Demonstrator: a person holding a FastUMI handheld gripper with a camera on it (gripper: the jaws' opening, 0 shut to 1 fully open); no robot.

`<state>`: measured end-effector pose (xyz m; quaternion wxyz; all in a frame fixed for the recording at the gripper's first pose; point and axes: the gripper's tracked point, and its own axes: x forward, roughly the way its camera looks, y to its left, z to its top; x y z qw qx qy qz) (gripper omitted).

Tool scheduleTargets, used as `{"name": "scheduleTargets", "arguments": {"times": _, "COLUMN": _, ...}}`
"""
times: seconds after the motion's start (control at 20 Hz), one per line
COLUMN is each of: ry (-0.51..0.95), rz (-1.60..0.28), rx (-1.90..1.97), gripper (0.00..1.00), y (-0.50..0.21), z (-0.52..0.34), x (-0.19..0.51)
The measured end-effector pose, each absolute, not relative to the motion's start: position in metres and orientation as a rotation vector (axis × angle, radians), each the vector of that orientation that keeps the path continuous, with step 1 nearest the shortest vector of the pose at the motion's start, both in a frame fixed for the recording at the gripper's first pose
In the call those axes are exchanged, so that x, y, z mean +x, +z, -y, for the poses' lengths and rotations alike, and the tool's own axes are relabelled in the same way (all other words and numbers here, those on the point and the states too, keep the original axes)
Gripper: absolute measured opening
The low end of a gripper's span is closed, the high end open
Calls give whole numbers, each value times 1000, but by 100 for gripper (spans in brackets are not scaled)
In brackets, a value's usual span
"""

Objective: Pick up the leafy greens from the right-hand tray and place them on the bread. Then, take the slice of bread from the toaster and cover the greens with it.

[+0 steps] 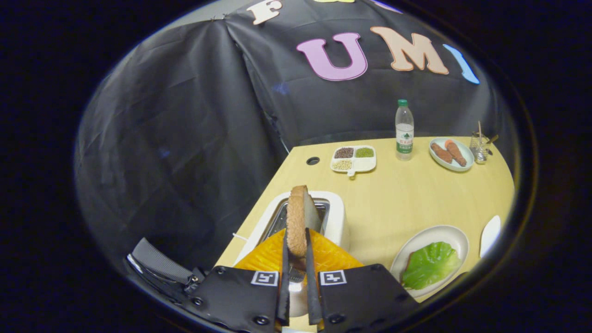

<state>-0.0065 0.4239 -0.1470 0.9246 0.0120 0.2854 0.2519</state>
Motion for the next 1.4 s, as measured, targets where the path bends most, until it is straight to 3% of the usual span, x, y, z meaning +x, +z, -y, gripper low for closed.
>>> {"name": "scheduleTargets", "arguments": {"times": 0.75, "ry": 558, "rz": -565, "rx": 328, "gripper": 18, "y": -54, "z": -358, "x": 5}}
{"name": "scheduleTargets", "arguments": {"times": 0.95, "ry": 445, "rz": -504, "rx": 346, "gripper": 18, "y": -50, "z": -286, "x": 27}}
{"name": "scheduleTargets", "arguments": {"times": 1.2, "ry": 206, "rz": -562, "rx": 368, "gripper": 18, "y": -113, "z": -190, "x": 44}}
{"name": "scheduleTargets", "arguments": {"times": 1.4, "ry": 153, "rz": -611, "rx": 374, "gripper": 18, "y": -153, "z": -163, "x": 41}}
